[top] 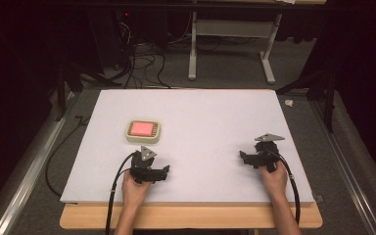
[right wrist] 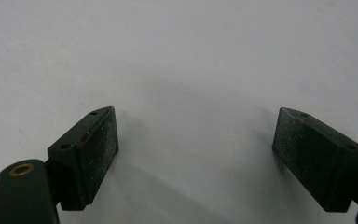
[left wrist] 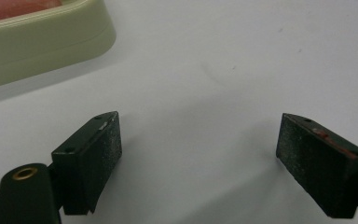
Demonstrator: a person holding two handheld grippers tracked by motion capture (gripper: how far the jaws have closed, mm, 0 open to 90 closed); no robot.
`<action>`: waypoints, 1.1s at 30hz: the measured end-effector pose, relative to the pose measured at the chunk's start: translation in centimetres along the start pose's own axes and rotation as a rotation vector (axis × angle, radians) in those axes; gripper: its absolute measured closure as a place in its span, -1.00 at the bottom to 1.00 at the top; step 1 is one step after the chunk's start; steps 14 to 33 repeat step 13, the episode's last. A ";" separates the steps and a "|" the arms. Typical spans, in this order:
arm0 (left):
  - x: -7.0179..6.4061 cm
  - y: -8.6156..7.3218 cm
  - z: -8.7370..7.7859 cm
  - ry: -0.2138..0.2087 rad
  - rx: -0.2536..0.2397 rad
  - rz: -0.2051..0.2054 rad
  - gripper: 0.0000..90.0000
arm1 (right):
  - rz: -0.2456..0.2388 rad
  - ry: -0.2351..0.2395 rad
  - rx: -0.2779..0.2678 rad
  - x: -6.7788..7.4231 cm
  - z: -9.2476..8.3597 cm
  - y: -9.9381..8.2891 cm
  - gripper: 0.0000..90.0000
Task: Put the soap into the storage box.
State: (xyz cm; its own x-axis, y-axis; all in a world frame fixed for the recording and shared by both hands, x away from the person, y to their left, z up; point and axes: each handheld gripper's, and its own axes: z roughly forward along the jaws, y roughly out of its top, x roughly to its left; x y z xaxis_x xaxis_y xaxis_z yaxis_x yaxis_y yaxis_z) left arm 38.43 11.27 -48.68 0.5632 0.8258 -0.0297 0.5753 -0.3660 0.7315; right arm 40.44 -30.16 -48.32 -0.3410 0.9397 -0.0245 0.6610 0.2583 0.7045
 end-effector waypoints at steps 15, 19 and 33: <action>-0.1 -0.1 0.1 0.008 0.002 0.003 -0.67 | 0.000 0.000 0.000 0.0 0.0 0.0 -0.67; -0.1 -0.1 0.1 0.008 0.002 0.003 -0.67 | 0.000 0.000 0.000 0.0 0.0 0.0 -0.67; -0.1 -0.1 0.1 0.008 0.002 0.003 -0.67 | 0.000 0.000 0.000 0.0 0.0 0.0 -0.67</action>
